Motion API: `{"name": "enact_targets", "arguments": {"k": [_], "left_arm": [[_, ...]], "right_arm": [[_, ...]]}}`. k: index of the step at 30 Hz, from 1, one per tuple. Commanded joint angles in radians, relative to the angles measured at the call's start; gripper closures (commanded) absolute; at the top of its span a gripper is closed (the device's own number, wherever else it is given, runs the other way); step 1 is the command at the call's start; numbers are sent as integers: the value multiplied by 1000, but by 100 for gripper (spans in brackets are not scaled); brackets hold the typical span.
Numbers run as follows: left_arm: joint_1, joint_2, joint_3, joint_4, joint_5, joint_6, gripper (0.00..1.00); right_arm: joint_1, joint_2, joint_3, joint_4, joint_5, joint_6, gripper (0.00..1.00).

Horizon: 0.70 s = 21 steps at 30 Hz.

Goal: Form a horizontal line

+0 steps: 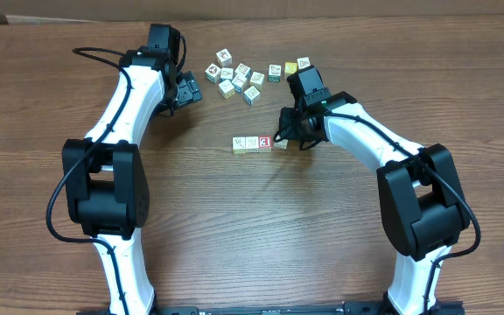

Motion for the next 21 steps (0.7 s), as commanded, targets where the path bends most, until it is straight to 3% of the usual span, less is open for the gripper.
{"name": "enact_targets", "arguments": {"k": [1, 21], "left_arm": [[-13, 2, 20, -2, 5, 9, 0], [-13, 2, 20, -2, 5, 9, 0]], "right_arm": [[-2, -34, -5, -5, -11, 4, 82], [-1, -34, -5, -21, -37, 0, 82]]}}
